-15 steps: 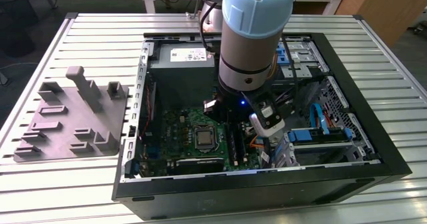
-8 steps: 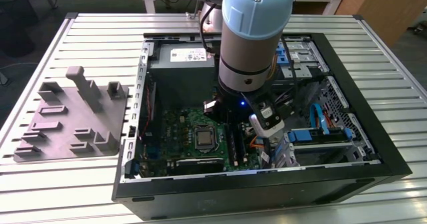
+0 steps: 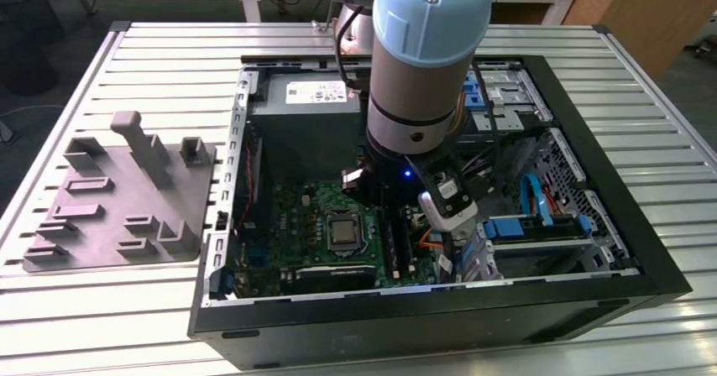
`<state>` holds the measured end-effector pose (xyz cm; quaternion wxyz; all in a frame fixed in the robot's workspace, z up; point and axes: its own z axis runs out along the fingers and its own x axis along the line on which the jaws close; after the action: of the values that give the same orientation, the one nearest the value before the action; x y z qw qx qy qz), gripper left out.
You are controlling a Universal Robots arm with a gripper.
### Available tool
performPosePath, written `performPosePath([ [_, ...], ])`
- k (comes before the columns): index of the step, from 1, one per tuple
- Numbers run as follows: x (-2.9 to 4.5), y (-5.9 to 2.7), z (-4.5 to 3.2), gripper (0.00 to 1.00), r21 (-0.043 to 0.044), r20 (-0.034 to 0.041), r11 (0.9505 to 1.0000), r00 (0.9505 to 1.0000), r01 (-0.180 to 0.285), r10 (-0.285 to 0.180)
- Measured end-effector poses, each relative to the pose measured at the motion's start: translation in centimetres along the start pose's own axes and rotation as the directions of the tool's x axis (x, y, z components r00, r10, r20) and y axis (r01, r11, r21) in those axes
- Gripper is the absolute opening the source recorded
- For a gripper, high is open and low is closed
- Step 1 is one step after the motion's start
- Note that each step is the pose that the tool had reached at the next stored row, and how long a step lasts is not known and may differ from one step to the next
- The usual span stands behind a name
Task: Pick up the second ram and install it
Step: 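Insert the second ram into the second slot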
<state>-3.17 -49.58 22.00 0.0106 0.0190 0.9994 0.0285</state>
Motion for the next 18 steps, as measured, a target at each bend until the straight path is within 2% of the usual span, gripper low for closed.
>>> performPosePath([
  [3, 0.00, 0.00, 0.01, 0.11, -0.0023, 0.0000, 1.0000, 1.0000, 0.000, 0.000],
  [18, 0.00, 0.00, 0.06, 0.11, -0.0023, 0.0000, 1.0000, 1.0000, 0.000, 0.000],
])
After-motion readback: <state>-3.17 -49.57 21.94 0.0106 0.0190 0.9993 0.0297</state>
